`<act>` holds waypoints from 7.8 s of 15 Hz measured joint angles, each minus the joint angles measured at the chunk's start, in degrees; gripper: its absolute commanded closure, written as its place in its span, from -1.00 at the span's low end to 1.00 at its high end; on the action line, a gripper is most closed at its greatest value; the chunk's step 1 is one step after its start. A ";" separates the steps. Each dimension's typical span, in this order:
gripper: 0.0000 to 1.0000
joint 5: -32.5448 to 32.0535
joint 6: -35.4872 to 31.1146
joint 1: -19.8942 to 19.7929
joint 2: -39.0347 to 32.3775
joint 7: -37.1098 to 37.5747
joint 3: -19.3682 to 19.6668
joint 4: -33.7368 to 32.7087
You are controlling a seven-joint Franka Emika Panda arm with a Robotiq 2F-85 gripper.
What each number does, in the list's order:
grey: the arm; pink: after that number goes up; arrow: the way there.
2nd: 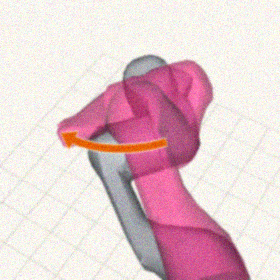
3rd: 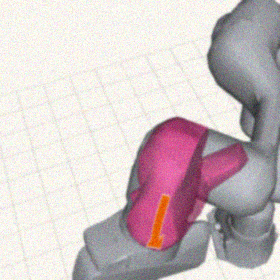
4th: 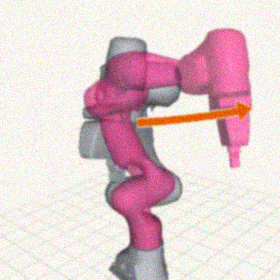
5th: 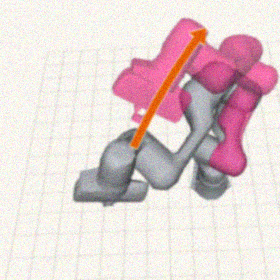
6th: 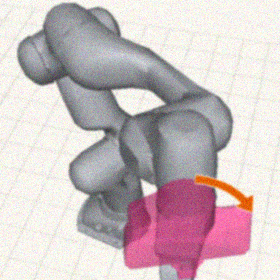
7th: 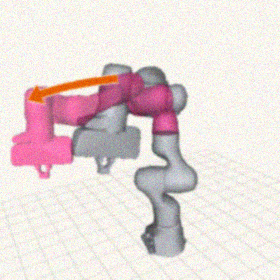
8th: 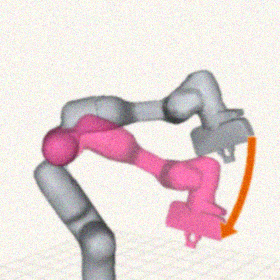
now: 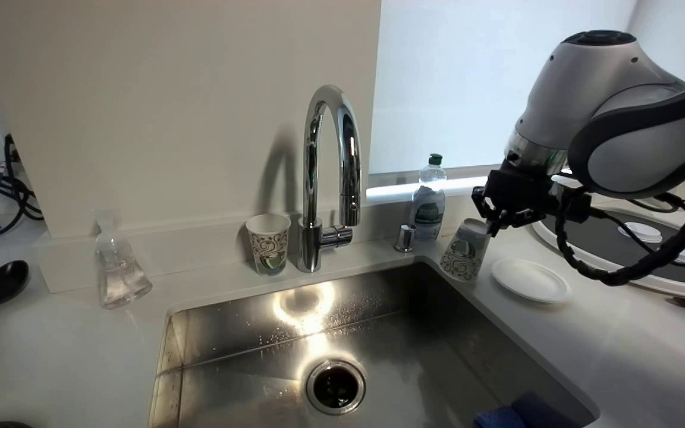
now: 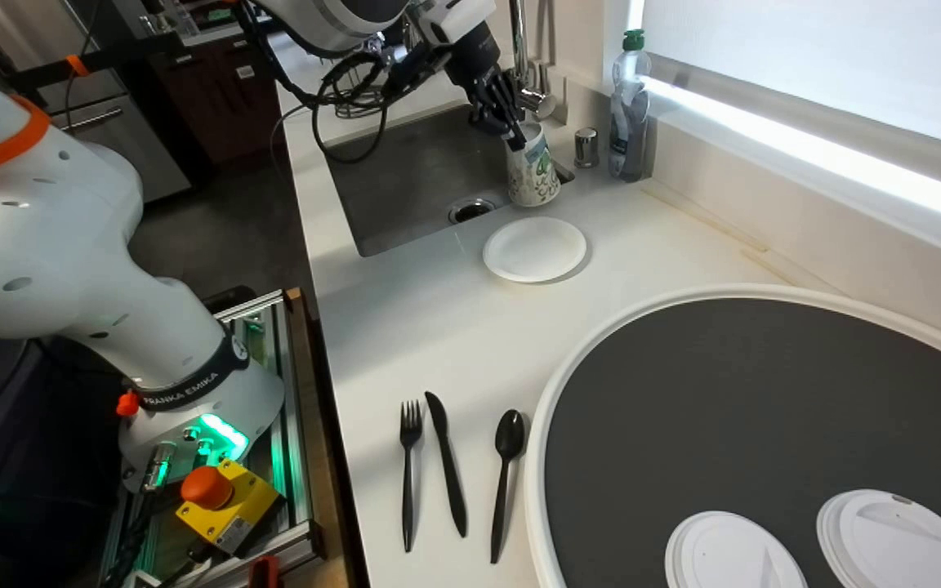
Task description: Remove the cup from the plate, then put the plate on the cup
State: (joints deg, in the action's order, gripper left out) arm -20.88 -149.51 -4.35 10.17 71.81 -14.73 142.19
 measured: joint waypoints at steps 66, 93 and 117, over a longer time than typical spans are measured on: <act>-0.93 8.62 -1.22 -5.12 1.52 4.36 11.34 15.25; 0.99 8.58 -2.38 -5.22 -0.15 4.69 12.58 14.80; 0.99 7.75 -2.39 -10.31 14.29 4.71 11.87 14.82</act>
State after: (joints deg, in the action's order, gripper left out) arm -13.13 -151.90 -14.66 24.46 76.52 -2.86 157.01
